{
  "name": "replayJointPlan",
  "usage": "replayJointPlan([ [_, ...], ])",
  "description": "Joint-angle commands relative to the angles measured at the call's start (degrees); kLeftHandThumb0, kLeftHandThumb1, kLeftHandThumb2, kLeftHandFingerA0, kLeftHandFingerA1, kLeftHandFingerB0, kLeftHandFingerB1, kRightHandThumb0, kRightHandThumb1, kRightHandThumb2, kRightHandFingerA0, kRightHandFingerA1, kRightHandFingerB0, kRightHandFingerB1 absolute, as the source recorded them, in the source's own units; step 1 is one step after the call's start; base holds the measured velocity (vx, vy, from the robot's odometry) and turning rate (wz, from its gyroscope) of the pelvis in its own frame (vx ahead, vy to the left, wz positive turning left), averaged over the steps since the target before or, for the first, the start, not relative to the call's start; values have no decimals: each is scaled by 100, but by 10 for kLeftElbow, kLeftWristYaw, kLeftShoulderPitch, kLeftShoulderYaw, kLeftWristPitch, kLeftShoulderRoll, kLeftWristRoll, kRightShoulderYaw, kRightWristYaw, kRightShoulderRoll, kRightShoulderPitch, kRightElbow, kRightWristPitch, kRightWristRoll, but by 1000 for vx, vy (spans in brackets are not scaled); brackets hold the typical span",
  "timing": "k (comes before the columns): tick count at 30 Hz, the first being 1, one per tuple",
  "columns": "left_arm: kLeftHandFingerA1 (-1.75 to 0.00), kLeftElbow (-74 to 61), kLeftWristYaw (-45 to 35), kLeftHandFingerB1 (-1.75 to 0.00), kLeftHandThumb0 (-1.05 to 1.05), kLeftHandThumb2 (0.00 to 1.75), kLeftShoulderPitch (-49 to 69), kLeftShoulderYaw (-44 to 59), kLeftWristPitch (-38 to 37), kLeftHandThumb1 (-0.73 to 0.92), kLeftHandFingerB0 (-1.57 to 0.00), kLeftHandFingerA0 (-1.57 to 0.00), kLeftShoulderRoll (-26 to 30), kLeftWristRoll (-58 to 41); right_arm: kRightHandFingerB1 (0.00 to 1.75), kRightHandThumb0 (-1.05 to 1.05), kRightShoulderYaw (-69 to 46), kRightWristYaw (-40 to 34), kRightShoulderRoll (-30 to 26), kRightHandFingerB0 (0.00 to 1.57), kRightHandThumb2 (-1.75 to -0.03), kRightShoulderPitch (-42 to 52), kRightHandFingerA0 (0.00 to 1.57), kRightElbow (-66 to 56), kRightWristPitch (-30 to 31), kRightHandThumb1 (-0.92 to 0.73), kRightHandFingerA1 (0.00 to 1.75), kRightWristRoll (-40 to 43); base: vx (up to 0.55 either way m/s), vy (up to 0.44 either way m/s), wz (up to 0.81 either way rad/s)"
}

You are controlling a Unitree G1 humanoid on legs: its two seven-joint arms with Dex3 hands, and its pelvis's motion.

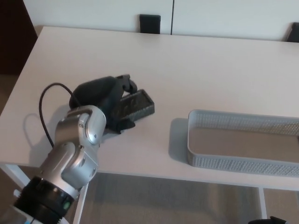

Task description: The robot walks towards a desk on which an eraser is kept on the left hand side and a container is kept on the right hand side. The robot picks up the eraser using its left hand and places it in the container.

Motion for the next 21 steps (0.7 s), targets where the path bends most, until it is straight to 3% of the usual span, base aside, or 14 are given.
replayJointPlan([
  [1, -145, -48, -8, -55, -30, 65, -8, 4, -16, 74, -70, -71, 13, 2, 50, -25, 4, 1, -14, 15, -89, -1, 37, -1, -10, -45, 59, -16, 0, 0, 0],
  [3, -152, -63, -26, -61, -31, 66, -19, -3, -4, 79, -66, -65, 15, 7, 50, -25, 3, 2, -12, 15, -89, -3, 36, 6, -18, -45, 59, -13, 0, 0, 0],
  [4, -154, -73, -29, -85, -29, 65, -22, -6, -2, 80, -62, -64, 13, 9, 50, -25, 4, 2, -13, 15, -89, -4, 36, 3, -13, -45, 59, -14, 0, 0, 0],
  [5, -155, -80, -29, -84, -27, 65, -23, -10, -2, 78, -61, -65, 12, 12, 50, -24, 3, 3, -12, 15, -89, -4, 36, 3, -12, -45, 59, -14, 0, 0, 0],
  [6, -144, -94, -41, -41, -29, 64, -27, -18, 7, 81, -52, -73, 9, 16, 50, -24, 3, 2, -12, 15, -89, -4, 37, 3, -11, -45, 59, -14, 0, 0, 0],
  [7, -144, -99, -47, -41, -29, 64, -30, -21, 12, 81, -52, -73, 9, 17, 50, -24, 3, 2, -12, 15, -89, -5, 37, 3, -10, -45, 59, -15, 0, 0, 0],
  [8, -100, -112, -55, -45, -37, 66, -34, -30, 11, 87, -60, -80, 6, 20, 50, -24, 4, 2, -13, 15, -90, -7, 37, 7, -18, -45, 60, -16, 0, 0, 0],
  [13, -130, -137, -60, -45, -41, 66, -47, -71, 31, 81, -69, -82, -20, 51, 50, -26, 5, 3, -15, 14, -90, -8, 36, 9, -18, -45, 59, -22, 0, 0, 0],
  [14, -98, -145, -59, -44, -41, 65, -47, -80, 38, 85, -70, -81, -33, 55, 50, -26, 6, 2, -16, 14, -89, -8, 35, 11, -22, -45, 59, -24, 0, 0, 0],
  [15, -103, -151, -58, -56, -39, 65, -46, -89, 29, 83, -71, -80, -36, 57, 50, -26, 10, 1, -15, 15, -90, -7, 36, 5, -17, -45, 59, -27, 0, 0, 0],
  [17, -112, -151, -70, -41, -39, 65, -54, -102, 43, 82, -59, -83, -52, 62, 50, -26, 11, 0, -15, 15, -89, -7, 36, 6, -19, -45, 59, -27, 0, 0, 0],
  [18, -76, -144, -75, -43, -38, 65, -60, -106, 37, 85, -58, -75, -59, 56, 49, -26, 12, -1, -13, 15, -89, -10, 36, 7, -16, -45, 59, -27, 0, 0, 0],
  [19, -95, -137, -85, -44, -41, 66, -67, -111, 43, 88, -59, -73, -69, 55, 50, -26, 11, -1, -11, 15, -89, -12, 37, 11, -19, -45, 59, -25, 0, 0, 0],
  [21, -68, -121, -79, -49, -47, 72, -70, -129, 57, 92, -60, -80, -94, 66, 50, -25, 15, -2, -9, 15, -90, -13, 38, 9, -15, -45, 60, -28, 0, 0, 0],
])
